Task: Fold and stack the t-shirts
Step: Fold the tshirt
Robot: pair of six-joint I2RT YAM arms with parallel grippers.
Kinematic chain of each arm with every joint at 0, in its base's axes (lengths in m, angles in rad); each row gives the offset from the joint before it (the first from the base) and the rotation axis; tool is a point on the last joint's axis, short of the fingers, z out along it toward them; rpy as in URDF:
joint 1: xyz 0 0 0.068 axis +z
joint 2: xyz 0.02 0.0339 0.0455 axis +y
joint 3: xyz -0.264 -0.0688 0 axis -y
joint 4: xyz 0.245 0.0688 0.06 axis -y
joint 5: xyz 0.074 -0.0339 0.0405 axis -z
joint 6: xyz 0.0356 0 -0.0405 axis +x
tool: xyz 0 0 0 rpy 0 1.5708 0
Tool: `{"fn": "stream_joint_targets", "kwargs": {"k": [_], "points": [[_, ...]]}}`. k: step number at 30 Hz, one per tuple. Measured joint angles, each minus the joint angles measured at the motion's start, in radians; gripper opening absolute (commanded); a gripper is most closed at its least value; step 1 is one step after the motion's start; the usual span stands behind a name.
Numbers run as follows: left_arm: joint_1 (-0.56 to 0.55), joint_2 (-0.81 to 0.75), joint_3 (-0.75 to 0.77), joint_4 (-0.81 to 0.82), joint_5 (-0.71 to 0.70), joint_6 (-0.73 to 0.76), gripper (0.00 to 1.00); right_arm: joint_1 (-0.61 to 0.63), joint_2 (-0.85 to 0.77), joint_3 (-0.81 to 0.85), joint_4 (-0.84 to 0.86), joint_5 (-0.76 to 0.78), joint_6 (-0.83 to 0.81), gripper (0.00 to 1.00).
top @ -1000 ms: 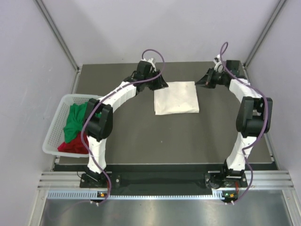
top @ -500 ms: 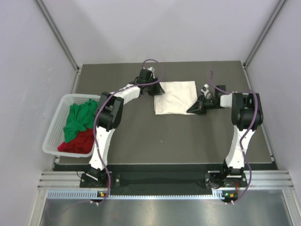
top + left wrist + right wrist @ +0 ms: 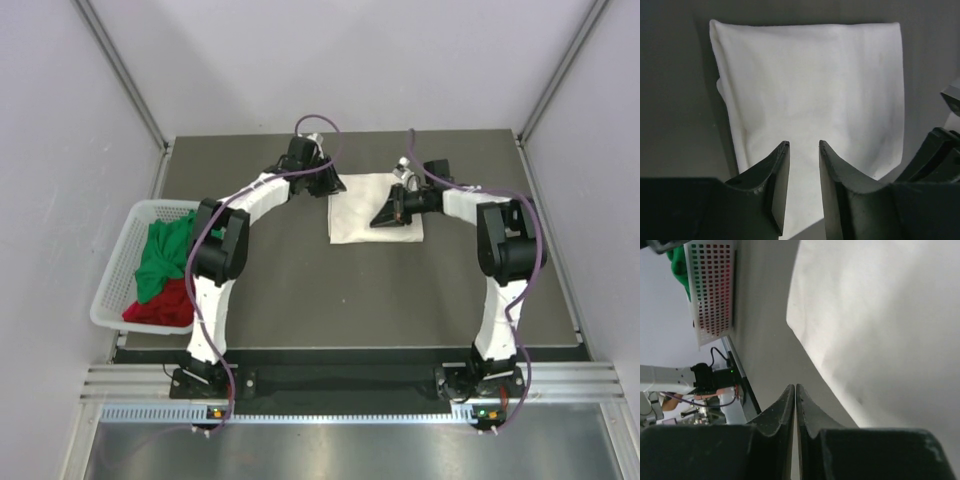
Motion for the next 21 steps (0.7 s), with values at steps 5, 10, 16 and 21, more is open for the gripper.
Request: {"fn": "stream_joint_targets", "kwargs": {"k": [5, 10, 16, 21], "points": [[0.006, -0.122, -0.111, 0.011, -0.02, 0.023, 0.35, 0.045, 0.042, 0.022, 0.024, 0.005, 0.009, 0.06], [0.021, -0.093, -0.12, 0.0, -0.017, 0.041, 0.34, 0.018, 0.122, 0.039, -0.024, 0.031, -0.022, 0.06], [0.05, -0.077, -0.108, -0.078, -0.015, 0.057, 0.37, 0.009, 0.124, 0.126, -0.13, 0.051, -0.056, 0.14], [0.051, -0.141, -0.188, -0.079, 0.027, 0.067, 0.42, -0.026, 0.032, 0.134, -0.181, 0.103, -0.071, 0.43]]}}
